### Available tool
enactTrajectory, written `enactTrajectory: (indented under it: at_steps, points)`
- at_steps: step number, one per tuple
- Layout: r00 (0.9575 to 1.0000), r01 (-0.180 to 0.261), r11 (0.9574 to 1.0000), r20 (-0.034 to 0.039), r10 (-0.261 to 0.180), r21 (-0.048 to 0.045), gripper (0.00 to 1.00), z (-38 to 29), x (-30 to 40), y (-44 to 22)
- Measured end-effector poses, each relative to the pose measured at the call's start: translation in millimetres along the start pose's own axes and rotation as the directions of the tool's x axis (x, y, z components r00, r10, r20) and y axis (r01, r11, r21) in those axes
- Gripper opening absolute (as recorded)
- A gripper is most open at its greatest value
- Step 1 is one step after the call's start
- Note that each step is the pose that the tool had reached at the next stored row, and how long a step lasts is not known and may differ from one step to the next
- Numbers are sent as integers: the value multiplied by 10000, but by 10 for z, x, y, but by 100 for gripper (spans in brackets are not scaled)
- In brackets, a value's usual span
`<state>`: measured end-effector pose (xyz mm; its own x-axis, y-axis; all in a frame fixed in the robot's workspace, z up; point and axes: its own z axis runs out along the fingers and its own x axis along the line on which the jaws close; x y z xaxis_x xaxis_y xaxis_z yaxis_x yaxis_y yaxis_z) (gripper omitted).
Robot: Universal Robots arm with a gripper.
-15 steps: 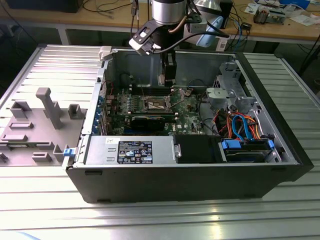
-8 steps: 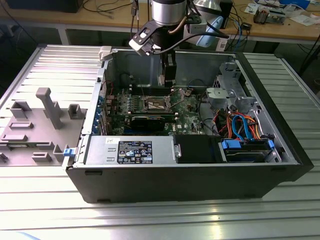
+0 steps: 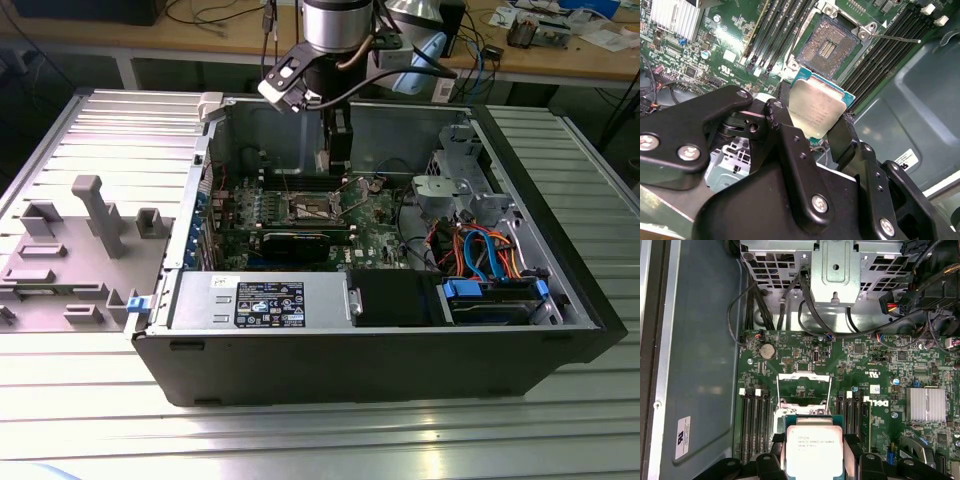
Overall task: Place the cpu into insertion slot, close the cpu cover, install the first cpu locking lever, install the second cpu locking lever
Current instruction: 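Place the cpu into insertion slot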
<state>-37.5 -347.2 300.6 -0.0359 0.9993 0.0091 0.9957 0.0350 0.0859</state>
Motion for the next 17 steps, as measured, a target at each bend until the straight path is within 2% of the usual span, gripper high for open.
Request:
enactTrajectory:
  at_steps: [17]
  points:
    - [10000,0,10000,0,0,0,54,39,0,-3]
